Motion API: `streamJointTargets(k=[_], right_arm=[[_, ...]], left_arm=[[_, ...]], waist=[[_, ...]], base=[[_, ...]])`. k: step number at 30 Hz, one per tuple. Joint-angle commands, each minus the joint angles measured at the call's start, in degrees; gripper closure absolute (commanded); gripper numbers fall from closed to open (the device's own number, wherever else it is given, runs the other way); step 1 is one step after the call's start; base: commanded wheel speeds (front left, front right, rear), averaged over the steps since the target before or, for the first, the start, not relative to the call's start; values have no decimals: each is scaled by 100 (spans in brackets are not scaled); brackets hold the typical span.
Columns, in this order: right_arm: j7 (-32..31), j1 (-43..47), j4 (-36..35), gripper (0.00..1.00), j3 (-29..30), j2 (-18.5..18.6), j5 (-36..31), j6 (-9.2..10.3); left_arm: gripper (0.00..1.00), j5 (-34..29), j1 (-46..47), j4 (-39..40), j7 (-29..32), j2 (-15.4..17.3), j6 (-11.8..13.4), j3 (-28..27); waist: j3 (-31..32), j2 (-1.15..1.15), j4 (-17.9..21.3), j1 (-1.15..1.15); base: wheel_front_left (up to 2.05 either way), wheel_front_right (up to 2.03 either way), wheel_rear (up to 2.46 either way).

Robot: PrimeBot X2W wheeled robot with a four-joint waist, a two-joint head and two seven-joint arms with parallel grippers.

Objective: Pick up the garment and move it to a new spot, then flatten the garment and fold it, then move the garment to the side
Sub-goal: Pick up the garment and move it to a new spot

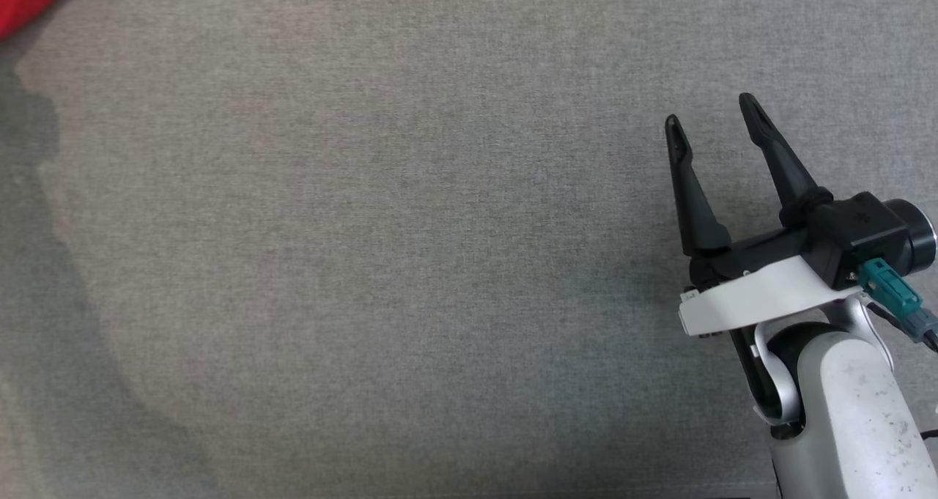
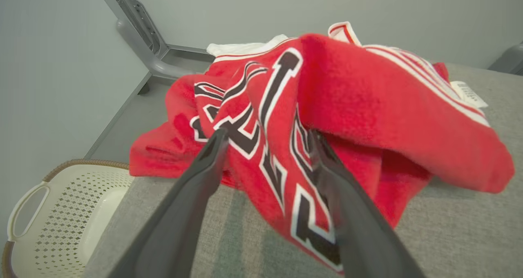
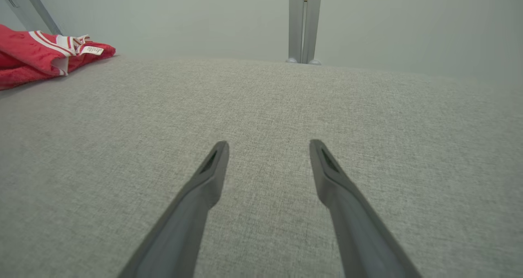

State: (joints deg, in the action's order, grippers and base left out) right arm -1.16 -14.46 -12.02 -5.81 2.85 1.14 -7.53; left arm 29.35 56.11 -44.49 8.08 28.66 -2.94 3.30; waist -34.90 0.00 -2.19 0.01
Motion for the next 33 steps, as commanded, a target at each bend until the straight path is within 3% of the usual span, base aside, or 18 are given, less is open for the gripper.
streamJointTargets(k=[1,2,3,5,15,22,29,33], right_arm=[[26,-87,-2,0,13,8,4,8],[36,-114,6,0,17,8,8,8],[44,-130,10,0,20,9,17,8],[90,-127,39,0,27,8,42,8],[301,-36,437,0,111,9,212,8],[482,287,975,0,178,11,459,8],[619,816,1518,0,248,10,733,8],[662,1057,1629,0,363,9,803,8]], left_arm=[[0,124,128,-104,11,3,72,-87],[6,155,146,-189,15,-11,80,-119],[51,174,159,-256,-2,-16,98,-147],[100,184,162,-386,-87,-10,117,-164],[100,16,348,-496,-563,-50,-199,140],[100,-161,568,-50,-620,-414,-391,760],[100,185,310,450,-595,-1392,-450,1322],[100,548,39,738,-730,-2069,-450,1504]], waist=[[-321,0,300,-1],[-319,0,305,-1],[-310,0,305,-1],[-247,0,298,-1],[588,0,287,-1],[1636,0,446,-1],[2713,0,793,-1],[2955,0,978,-1]], base=[[0,0,0],[0,0,0],[0,0,0],[0,0,0],[0,0,0],[0,0,0],[0,0,0],[0,0,0]])
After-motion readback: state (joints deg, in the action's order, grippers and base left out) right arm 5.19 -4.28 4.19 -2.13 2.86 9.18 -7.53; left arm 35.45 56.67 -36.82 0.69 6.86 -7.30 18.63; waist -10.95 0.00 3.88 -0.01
